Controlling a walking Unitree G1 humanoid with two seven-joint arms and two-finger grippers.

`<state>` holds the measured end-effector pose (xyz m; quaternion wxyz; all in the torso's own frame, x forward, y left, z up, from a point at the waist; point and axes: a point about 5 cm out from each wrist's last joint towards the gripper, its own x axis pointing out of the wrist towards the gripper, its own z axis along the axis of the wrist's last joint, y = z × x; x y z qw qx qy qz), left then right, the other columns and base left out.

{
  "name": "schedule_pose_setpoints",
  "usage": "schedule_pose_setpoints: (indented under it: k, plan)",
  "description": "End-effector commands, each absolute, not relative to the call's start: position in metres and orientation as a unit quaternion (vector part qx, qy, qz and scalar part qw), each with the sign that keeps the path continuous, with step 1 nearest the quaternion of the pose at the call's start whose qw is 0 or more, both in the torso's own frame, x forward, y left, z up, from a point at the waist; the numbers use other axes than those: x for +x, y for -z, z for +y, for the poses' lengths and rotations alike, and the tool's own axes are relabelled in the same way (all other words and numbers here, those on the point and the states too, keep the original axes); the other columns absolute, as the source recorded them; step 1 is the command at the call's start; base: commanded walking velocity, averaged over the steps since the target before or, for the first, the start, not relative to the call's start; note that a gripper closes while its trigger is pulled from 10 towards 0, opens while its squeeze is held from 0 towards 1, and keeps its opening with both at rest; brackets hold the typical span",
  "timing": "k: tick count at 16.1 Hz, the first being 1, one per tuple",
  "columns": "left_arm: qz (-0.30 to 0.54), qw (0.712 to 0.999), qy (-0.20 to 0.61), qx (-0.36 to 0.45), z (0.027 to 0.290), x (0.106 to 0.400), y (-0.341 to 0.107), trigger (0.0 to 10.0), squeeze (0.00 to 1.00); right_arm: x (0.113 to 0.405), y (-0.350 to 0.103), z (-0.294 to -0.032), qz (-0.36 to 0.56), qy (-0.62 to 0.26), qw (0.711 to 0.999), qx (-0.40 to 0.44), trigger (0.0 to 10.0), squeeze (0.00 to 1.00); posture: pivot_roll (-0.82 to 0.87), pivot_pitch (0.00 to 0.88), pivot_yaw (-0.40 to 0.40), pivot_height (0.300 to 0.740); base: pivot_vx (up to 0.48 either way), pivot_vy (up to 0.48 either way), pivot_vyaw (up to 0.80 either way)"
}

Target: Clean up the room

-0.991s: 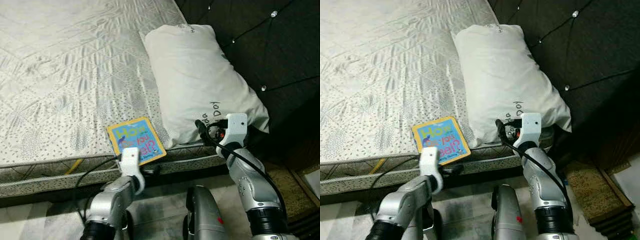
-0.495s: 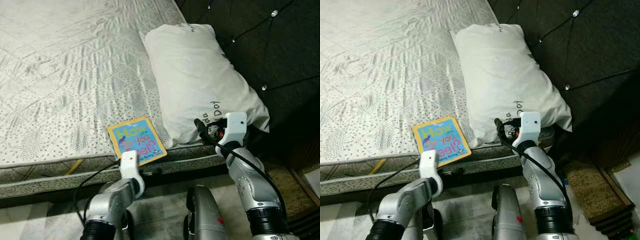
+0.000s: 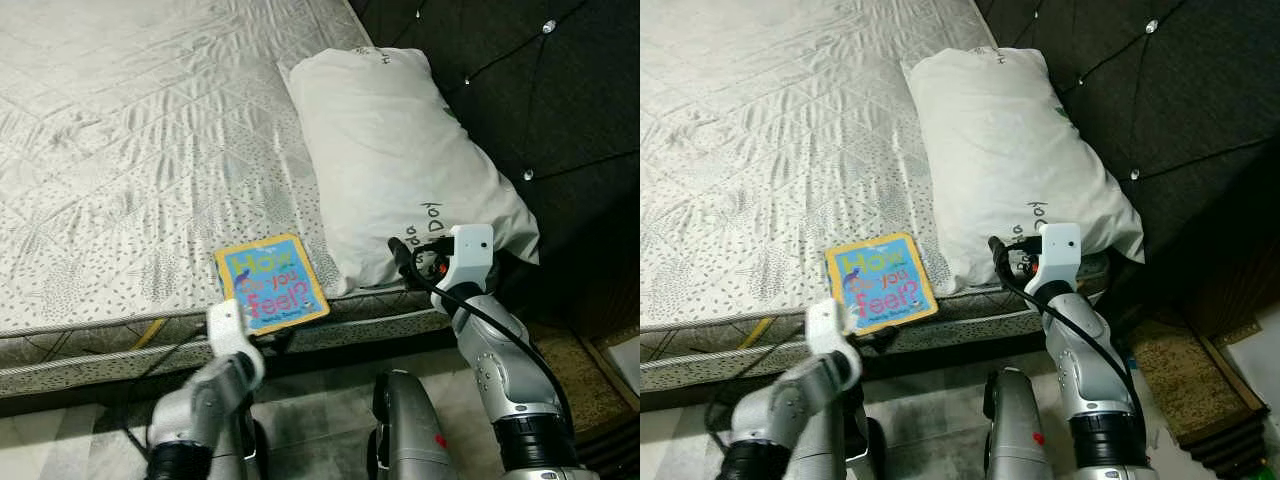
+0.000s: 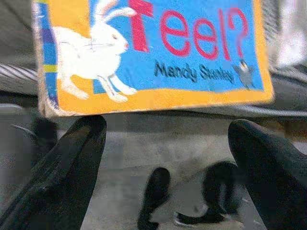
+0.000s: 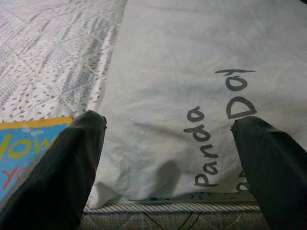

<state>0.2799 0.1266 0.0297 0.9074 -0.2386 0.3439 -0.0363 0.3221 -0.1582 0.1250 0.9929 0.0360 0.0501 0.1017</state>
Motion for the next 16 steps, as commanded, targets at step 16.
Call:
schedule_pose_setpoints:
  k: [16]
  plan:
    - [0.283, 0.939, -0.025, -0.191, 0.169, 0.342, -0.050, 10.0, 0.00, 0.320, -0.126, -0.167, 0.050, -0.081, 0.995, 0.027, 10.0, 0.00, -0.10, 0.141, -0.031, 0.585, 0.000, 0.000, 0.00]
